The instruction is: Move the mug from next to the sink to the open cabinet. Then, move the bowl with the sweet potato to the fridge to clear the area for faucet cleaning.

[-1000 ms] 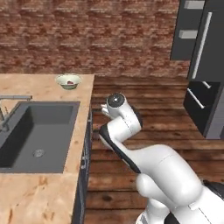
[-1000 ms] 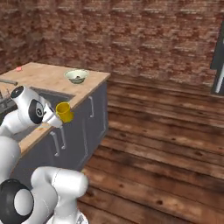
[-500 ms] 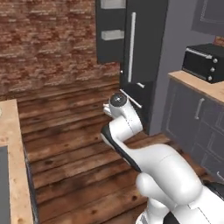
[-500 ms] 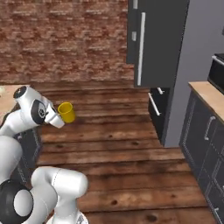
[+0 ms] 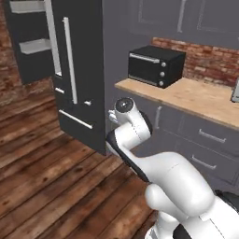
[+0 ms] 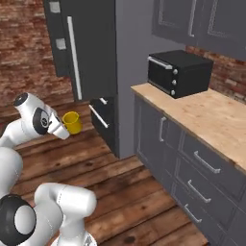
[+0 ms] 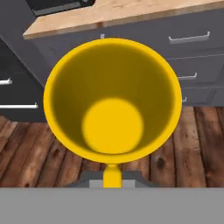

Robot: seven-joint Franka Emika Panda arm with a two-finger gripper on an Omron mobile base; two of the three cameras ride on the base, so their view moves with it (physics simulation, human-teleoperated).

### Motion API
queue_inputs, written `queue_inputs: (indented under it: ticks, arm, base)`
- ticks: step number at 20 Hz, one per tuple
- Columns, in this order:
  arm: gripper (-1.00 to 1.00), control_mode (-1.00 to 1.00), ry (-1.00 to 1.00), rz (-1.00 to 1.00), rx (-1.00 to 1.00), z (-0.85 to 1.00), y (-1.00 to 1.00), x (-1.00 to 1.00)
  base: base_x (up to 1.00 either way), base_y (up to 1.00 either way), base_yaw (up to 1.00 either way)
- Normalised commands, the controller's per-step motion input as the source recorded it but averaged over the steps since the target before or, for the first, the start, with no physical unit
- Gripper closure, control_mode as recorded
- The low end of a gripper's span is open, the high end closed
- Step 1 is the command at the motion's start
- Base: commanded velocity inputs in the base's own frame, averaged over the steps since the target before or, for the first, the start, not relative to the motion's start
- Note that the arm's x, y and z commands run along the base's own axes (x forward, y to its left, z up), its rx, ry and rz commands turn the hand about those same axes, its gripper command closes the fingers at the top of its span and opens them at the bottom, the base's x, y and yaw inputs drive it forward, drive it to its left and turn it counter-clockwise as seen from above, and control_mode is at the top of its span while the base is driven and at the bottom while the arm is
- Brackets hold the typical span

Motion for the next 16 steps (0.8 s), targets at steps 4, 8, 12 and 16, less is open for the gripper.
queue_inputs:
  ticks: [4, 8, 12, 16]
  arm:
    - [1.00, 1.00, 0.00, 0.00, 0.00, 0.00, 0.00, 0.00]
    - [1.00, 1.00, 0.00, 0.00, 0.00, 0.00, 0.00, 0.00]
    - [1.00, 1.00, 0.00, 0.00, 0.00, 0.00, 0.00, 0.00]
    - [1.00, 1.00, 0.00, 0.00, 0.00, 0.00, 0.00, 0.00]
  base:
    - [0.45, -0.34, -0.67]
    - [0.31, -0.39, -0.53]
    - [0.26, -0.12, -0.23]
    - [0.13, 0.00, -0.01]
